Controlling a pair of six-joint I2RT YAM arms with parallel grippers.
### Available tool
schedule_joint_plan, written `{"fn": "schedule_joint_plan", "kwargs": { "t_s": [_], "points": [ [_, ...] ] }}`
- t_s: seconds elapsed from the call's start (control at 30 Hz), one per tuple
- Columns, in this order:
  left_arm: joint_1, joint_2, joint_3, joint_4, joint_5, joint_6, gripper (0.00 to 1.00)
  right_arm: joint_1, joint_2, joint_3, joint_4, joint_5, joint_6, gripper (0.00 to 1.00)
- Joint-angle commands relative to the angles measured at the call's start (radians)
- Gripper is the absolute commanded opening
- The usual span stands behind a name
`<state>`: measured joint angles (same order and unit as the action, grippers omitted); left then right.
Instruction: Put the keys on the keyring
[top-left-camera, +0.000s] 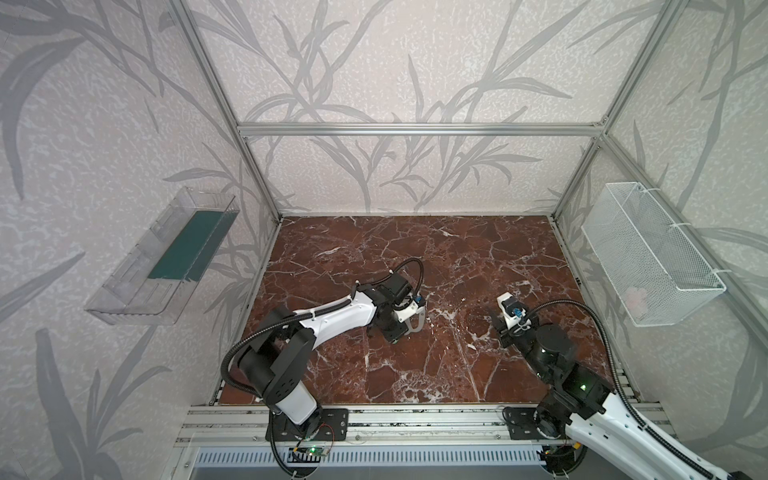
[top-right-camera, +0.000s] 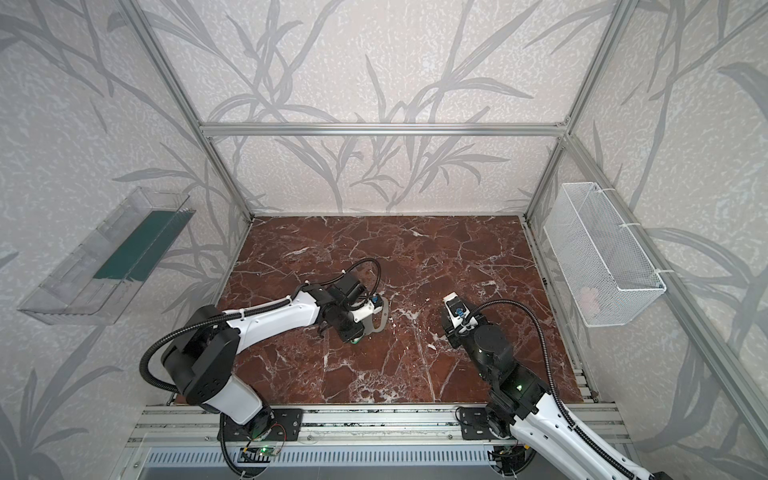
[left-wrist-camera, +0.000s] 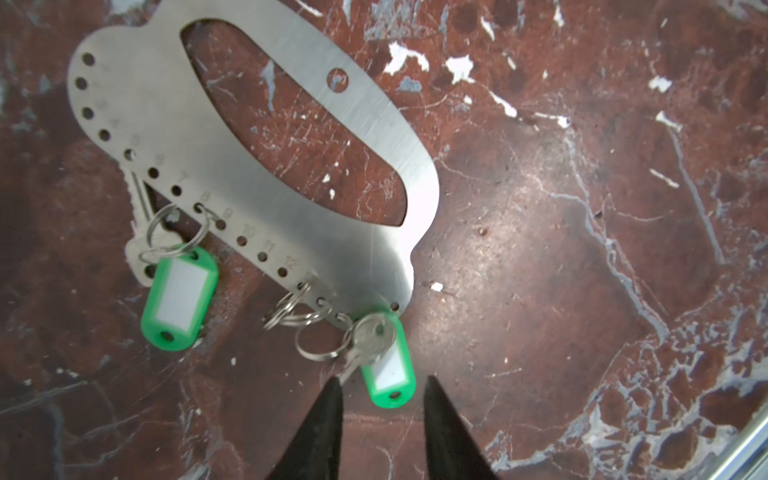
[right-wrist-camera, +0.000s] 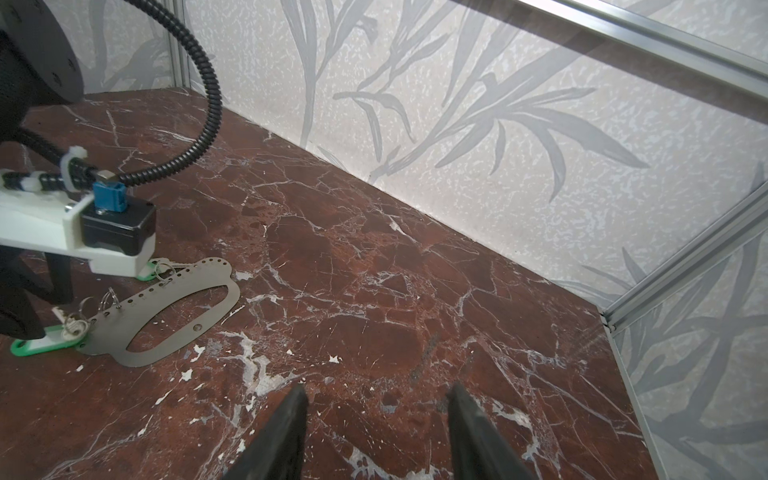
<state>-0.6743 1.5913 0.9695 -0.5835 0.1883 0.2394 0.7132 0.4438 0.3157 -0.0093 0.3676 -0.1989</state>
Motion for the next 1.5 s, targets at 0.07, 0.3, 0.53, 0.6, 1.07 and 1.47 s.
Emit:
{"fn": "schedule_joint_plan", "kwargs": {
  "t_s": [0.07, 0.3, 0.53, 0.6, 1.07, 1.47],
  "points": [
    [0.071, -0.147, -0.035, 0.032, -0.033, -0.094, 0.71, -0.031, 0.031, -0.039, 0.122, 0.058, -0.005, 0.65],
    [0.218, -0.466, -0.296, 0.455, -0.467, -0.23, 0.95, -0.407, 0.174, -0.123, 0.378, -0.134, 0.142, 0.84],
    [0.544, -0.512, -0.599, 1.073, -0.562, -0.256, 0.98, -0.597, 0.635, -0.146, 0.823, -0.299, 0.135, 0.99],
    [0.596, -0.425, -0.601, 1.155, -0.52, -0.257, 0.99, -0.603, 0.796, -0.143, 1.006, -0.337, 0.128, 0.99],
    [0.676, -0.021, -0.602, 1.552, -0.321, -0.244, 0.99, -0.615, 1.131, -0.006, 1.091, -0.456, 0.089, 0.99],
    [0.673, -0.02, -0.591, 1.532, -0.335, -0.249, 0.99, -0.617, 1.145, -0.005, 1.112, -0.496, 0.073, 0.99]
  ]
}}
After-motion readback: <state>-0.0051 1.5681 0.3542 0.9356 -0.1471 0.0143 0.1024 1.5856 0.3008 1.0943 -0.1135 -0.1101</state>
